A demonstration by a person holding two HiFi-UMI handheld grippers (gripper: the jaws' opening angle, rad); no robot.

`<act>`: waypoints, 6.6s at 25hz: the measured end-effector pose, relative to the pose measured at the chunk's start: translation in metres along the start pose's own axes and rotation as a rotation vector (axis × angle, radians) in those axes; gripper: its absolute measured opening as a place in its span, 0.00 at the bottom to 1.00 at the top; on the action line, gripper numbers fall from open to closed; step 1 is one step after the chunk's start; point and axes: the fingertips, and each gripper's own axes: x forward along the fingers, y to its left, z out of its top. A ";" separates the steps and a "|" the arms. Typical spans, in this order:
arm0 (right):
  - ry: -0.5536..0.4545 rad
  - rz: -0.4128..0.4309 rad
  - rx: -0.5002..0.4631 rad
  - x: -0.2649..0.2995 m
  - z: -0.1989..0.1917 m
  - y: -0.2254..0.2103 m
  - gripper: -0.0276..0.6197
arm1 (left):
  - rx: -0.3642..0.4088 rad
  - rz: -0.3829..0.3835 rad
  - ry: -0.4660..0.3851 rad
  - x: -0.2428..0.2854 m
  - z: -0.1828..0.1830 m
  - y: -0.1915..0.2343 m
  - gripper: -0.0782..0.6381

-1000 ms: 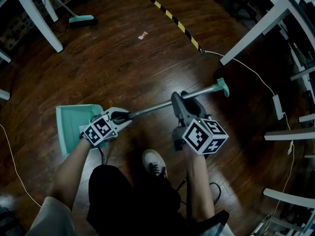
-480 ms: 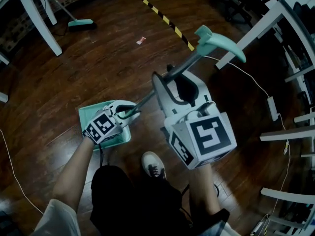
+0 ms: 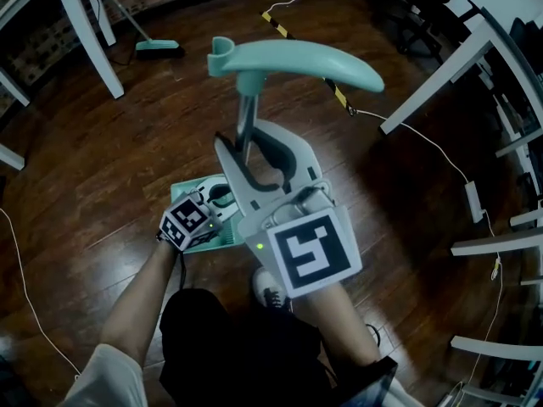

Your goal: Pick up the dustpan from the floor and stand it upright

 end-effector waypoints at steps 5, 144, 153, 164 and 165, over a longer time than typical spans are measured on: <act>-0.004 0.088 0.043 -0.007 -0.006 0.004 0.23 | 0.070 0.059 0.032 -0.009 0.000 -0.001 0.28; 0.068 0.224 0.391 -0.680 0.547 0.126 0.02 | -0.038 0.927 -0.211 -0.432 0.696 -0.725 0.11; -0.034 0.274 0.243 -0.653 0.598 0.163 0.02 | -0.022 1.027 -0.292 -0.478 0.707 -0.709 0.11; -0.068 0.279 0.208 -0.638 0.615 0.161 0.02 | 0.040 0.981 -0.297 -0.467 0.718 -0.701 0.11; -0.070 0.278 0.210 -0.637 0.616 0.161 0.02 | 0.039 0.981 -0.297 -0.467 0.718 -0.700 0.11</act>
